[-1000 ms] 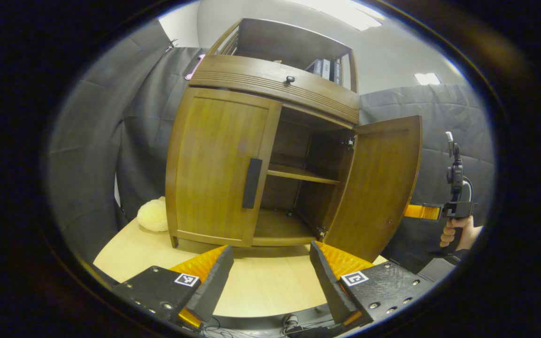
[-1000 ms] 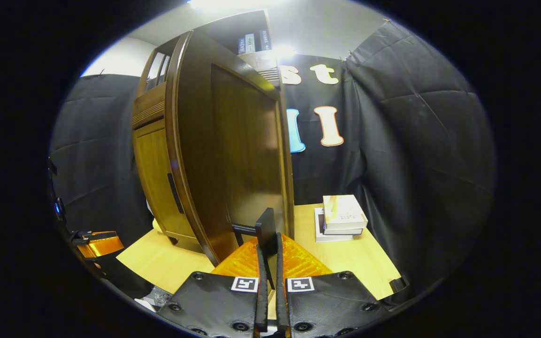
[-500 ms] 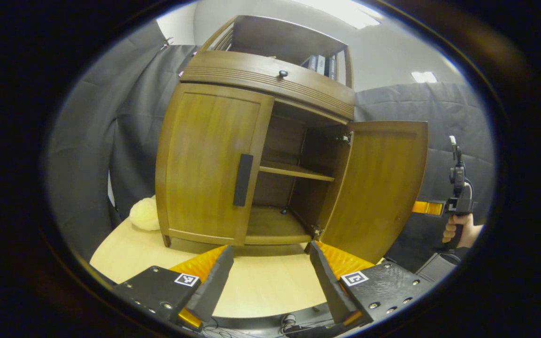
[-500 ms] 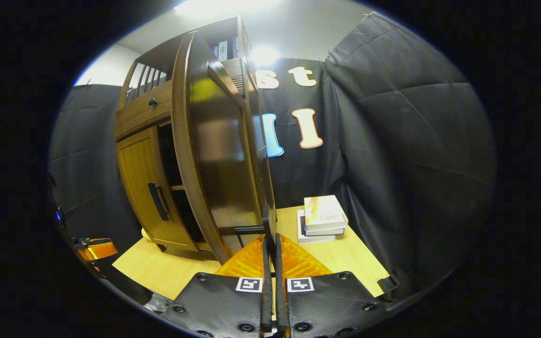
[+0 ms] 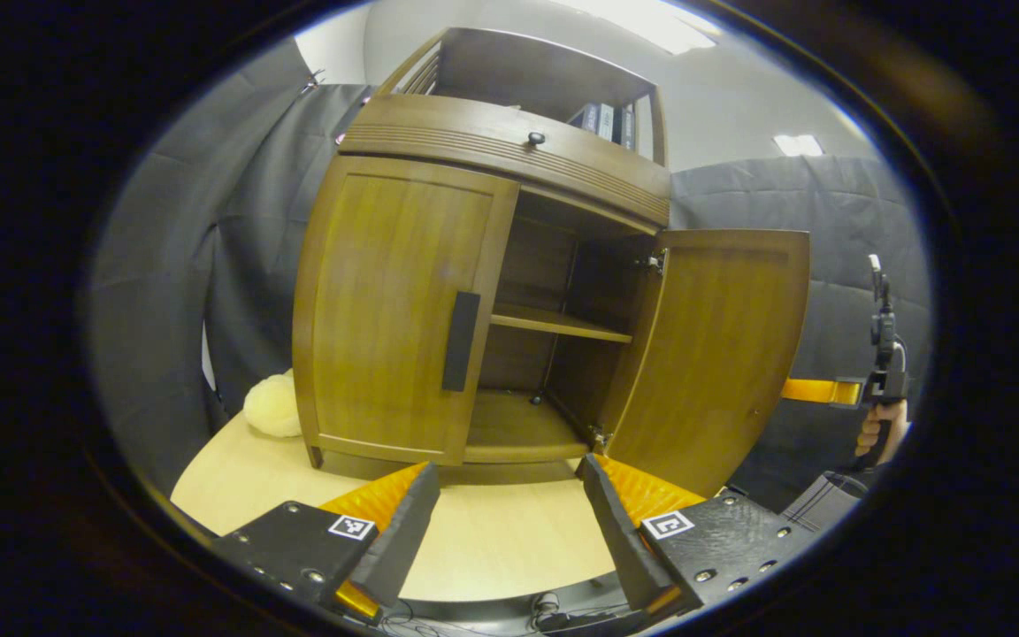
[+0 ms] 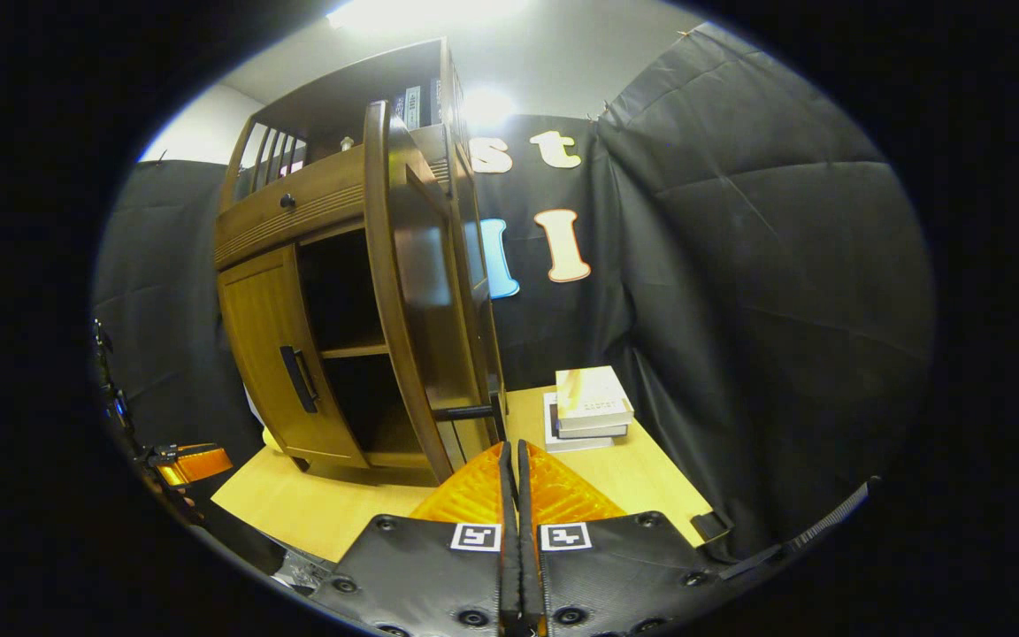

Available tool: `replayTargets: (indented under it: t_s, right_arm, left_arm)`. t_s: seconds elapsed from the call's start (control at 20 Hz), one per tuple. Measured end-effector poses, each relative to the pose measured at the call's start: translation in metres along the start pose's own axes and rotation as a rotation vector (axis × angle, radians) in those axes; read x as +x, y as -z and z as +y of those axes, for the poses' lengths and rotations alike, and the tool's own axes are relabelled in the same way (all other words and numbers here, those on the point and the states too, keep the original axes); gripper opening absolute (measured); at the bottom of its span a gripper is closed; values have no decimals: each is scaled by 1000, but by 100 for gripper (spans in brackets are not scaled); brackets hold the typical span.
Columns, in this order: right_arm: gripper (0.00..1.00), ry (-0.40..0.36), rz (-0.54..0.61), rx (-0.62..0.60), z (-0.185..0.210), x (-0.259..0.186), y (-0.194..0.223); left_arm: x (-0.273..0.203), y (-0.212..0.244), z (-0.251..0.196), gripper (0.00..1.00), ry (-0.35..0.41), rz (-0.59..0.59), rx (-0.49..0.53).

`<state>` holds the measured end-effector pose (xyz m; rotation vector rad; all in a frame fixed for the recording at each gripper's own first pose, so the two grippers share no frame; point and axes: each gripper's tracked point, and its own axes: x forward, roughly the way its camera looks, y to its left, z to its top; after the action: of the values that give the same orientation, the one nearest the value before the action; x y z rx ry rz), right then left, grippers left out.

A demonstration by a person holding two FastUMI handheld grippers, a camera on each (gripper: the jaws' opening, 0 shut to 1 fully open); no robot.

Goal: Open the right door of the double-door shoe cabinet with the right hand, and open the left door with the left hand.

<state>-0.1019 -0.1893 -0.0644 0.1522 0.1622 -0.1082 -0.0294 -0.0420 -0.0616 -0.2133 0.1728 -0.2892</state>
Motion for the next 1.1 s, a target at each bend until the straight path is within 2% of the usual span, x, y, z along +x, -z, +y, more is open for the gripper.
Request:
replayTargets:
  t_s: [0.15, 0.25, 0.3, 0.35, 0.45, 0.5, 0.65, 0.75, 0.85, 0.95, 1.05, 1.1]
  right_arm:
    - [0, 33, -8, 25, 5, -34, -3]
    - [2, 32, -14, 79, 26, -48, -9]
    - [11, 9, -28, 104, 44, -53, -15]
    - [2, -13, -46, 98, 62, -54, -22]
    - [2, -75, -80, 50, 100, -54, -30]
    - [0, -109, -81, 29, 119, -49, -32]
    - [2, -170, -72, -11, 152, -14, -32]
    - [2, -154, -65, -39, 159, 13, -33]
    - [0, -152, -34, -15, 173, 42, -31]
    - [6, -186, 6, -16, 193, 66, -27]
    - [19, -203, -2, -80, 205, 86, -29]
    - [35, -215, -4, -110, 212, 96, -29]
  left_arm:
    - [2, -5, 12, 94, -24, -12, 17]
    - [4, -10, 21, 94, -46, -18, 26]
    - [4, -12, 25, 94, -59, -20, 33]
    - [4, -16, 27, 94, -71, -24, 41]
    - [2, -23, 35, 93, -102, -37, 62]
    - [2, -25, 39, 93, -123, -42, 73]
    - [-5, -40, 52, 93, -196, -82, 67]
    - [-8, -51, 54, 93, -237, -112, 14]
    - [-13, -58, 52, 93, -262, -136, -33]
    - [-14, -60, 59, 93, -293, -141, -21]
    - [-14, -59, 72, 93, -327, -118, 5]
    - [-16, -60, 77, 93, -343, -110, 9]
